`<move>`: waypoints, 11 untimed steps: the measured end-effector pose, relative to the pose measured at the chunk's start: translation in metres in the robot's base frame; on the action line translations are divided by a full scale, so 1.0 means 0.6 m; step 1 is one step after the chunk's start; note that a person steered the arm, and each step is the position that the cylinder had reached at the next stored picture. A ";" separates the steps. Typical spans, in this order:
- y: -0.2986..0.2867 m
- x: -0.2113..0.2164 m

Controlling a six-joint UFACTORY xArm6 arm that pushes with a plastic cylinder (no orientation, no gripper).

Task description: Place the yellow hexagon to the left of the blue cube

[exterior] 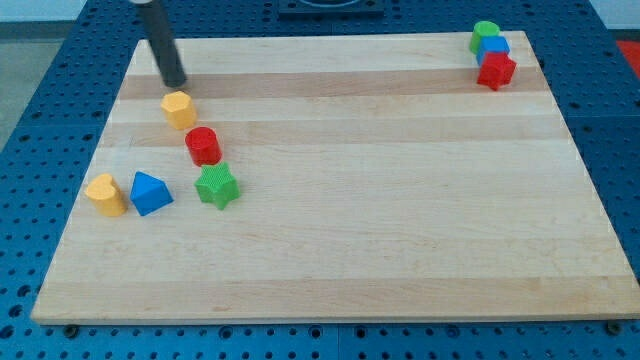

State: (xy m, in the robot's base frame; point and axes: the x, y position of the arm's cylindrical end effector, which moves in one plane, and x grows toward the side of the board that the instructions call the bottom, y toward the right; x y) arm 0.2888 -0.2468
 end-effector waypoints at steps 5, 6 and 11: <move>0.255 0.084; 0.229 0.109; 0.464 -0.040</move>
